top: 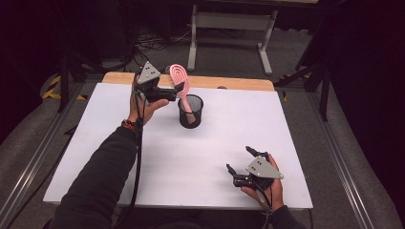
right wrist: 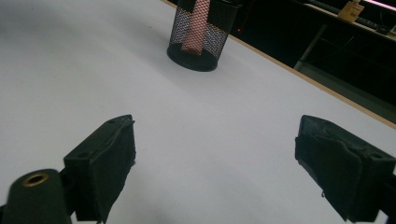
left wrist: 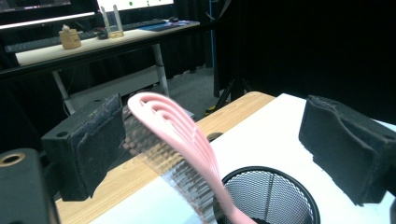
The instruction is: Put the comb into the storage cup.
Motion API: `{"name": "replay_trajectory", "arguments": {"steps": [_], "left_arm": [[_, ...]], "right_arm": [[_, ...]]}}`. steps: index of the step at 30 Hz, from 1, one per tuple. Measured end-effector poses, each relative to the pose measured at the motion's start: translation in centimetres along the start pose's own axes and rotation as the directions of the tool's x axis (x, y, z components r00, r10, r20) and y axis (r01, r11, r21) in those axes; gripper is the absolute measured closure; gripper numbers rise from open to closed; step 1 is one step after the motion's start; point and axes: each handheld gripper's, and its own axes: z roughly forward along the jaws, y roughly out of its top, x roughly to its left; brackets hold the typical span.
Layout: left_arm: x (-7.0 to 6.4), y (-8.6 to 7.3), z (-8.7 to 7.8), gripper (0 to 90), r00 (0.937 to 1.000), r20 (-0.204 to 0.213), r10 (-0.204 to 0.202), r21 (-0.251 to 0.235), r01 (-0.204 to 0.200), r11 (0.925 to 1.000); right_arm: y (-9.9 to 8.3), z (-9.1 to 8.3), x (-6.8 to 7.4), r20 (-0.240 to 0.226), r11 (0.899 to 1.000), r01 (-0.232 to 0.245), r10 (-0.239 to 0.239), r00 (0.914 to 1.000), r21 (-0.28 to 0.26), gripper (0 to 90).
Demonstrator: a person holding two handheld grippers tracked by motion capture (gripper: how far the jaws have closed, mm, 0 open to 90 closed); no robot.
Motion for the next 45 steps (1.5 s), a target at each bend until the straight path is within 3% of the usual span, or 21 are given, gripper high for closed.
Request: {"name": "replay_trajectory", "arguments": {"steps": [11,13,16,37,43,45], "left_arm": [[-0.1,0.2,-0.6,8.4,0.9988,0.003,0.049,0.022,-0.049,0.9985],[-0.1,0.2,-0.7,8.4,0.9985,0.019,0.051,0.026,-0.051,0.9983],[-0.1,0.2,-1.1,7.6,0.9963,0.026,0.082,0.029,-0.083,0.9961],[-0.8,0.9,-3.2,6.4,0.9882,0.07,0.137,0.013,-0.138,0.9904],[-1.0,0.9,-3.9,6.4,0.987,0.085,0.137,-0.003,-0.137,0.9906],[-1.0,0.9,-4.1,7.1,0.9845,0.084,0.154,-0.004,-0.154,0.988]], "right_arm": [[0.0,-0.1,0.0,0.004,1.0,0.001,-0.001,1.0,-0.001,13.1],[0.0,-0.1,0.0,0.004,1.0,0.002,-0.002,1.0,-0.002,13.1],[0.0,-0.1,0.0,0.009,1.0,0.004,-0.004,1.0,-0.002,13.1],[0.1,-0.3,0.0,0.02,1.0,0.007,-0.006,0.9998,-0.016,13.1],[0.1,-0.3,0.0,0.023,1.0,0.006,-0.005,0.9997,-0.018,13.1],[0.1,-0.3,0.0,0.023,1.0,0.006,-0.006,0.9997,-0.018,13.1]]}}
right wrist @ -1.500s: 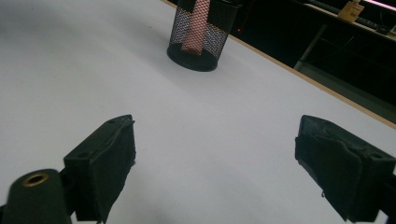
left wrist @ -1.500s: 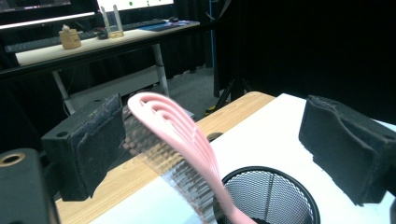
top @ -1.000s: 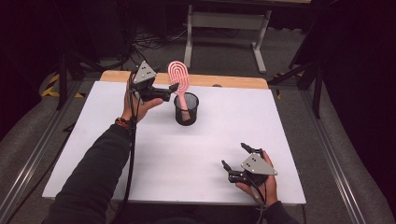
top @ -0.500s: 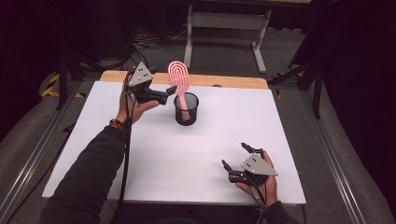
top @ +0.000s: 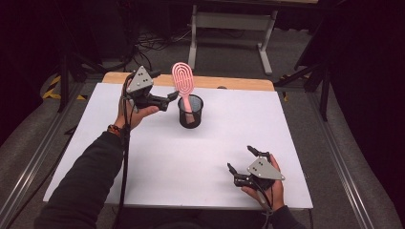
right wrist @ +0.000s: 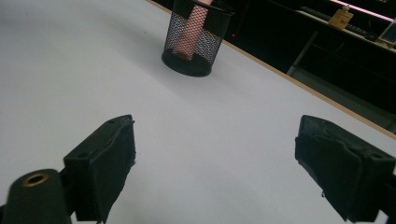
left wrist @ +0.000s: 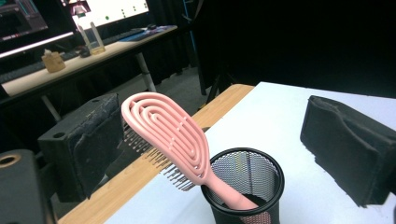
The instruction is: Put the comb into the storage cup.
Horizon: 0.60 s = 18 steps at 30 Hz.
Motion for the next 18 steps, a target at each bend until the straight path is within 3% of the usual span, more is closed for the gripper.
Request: {"name": "replay_trajectory", "arguments": {"steps": [18], "left_arm": [[-0.8,0.0,-1.2,7.0,0.9985,0.045,0.03,0.005,-0.03,0.9995]], "right_arm": [[0.0,0.0,0.0,0.002,1.0,-0.003,0.003,1.0,-0.002,13.2]]}}
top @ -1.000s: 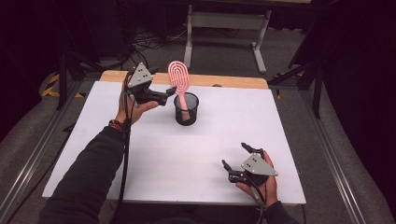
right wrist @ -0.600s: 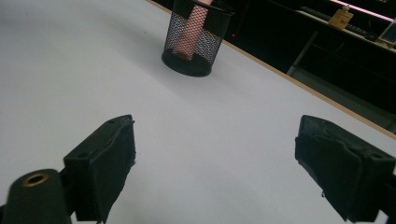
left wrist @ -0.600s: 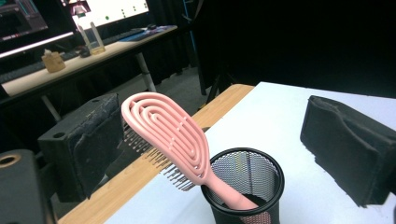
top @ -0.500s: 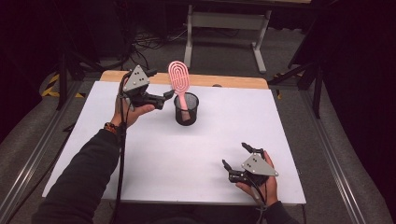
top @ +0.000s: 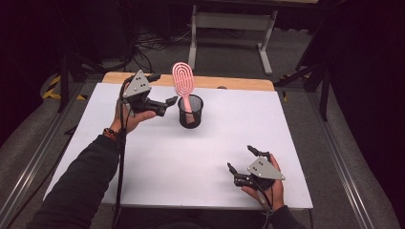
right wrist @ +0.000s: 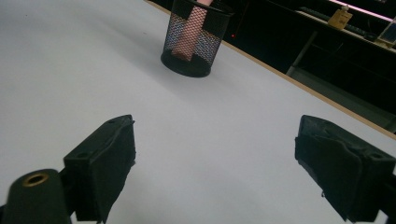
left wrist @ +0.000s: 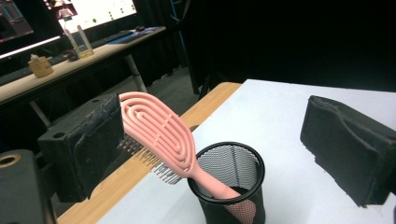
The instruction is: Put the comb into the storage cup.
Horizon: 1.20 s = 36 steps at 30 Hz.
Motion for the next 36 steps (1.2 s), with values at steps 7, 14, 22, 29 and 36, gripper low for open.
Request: {"name": "replay_trajectory", "arguments": {"steps": [7,14,22,29,36], "left_arm": [[-0.7,-0.2,-0.3,6.9,0.9997,0.024,0.009,-0.005,-0.009,1.0],[-1.6,-0.5,-0.7,6.8,0.9985,0.05,0.022,-0.008,-0.022,0.9997],[-2.3,-0.9,-1.0,6.8,0.9971,0.069,0.032,0.002,-0.032,0.9995],[-2.8,-1.2,-1.3,6.8,0.996,0.082,0.036,0.005,-0.037,0.9993],[-3.3,-1.8,-1.7,6.9,0.9937,0.101,0.048,0.014,-0.05,0.9987]], "right_arm": [[0.0,0.0,0.0,-0.002,1.0,0.003,-0.003,1.0,0.0,13.1],[0.0,0.0,0.0,-0.002,1.0,0.0,0.0,1.0,0.0,13.2],[0.1,0.0,0.1,-0.003,1.0,0.003,-0.003,1.0,0.002,13.3],[0.1,0.0,0.1,-0.002,1.0,0.003,-0.003,1.0,0.002,13.3],[0.1,0.0,0.1,-0.003,1.0,0.001,-0.001,1.0,0.0,13.4]]}}
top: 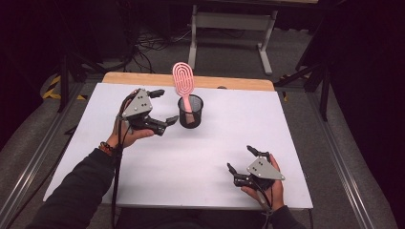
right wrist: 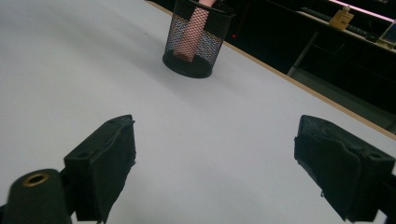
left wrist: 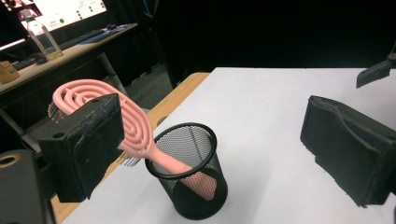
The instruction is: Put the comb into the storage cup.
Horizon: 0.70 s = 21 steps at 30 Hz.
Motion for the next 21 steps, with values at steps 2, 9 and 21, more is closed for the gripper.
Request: {"name": "replay_trajectory", "arguments": {"steps": [2,9,21], "left_arm": [[-0.2,-0.2,-0.1,7.0,1.0,0.003,0.005,0.006,-0.005,1.0],[-0.6,-0.7,-0.6,6.9,0.9998,0.012,0.019,0.022,-0.019,0.9996],[-1.9,-1.4,-1.6,6.9,0.999,0.022,0.038,0.028,-0.038,0.9989]], "right_arm": [[0.0,0.0,0.0,0.0,1.0,0.001,-0.001,1.0,0.0,13.4],[0.0,0.0,0.0,0.0,1.0,0.003,-0.003,1.0,0.001,13.4],[0.1,-0.1,0.1,-0.002,1.0,0.005,-0.005,1.0,-0.003,13.4]]}}
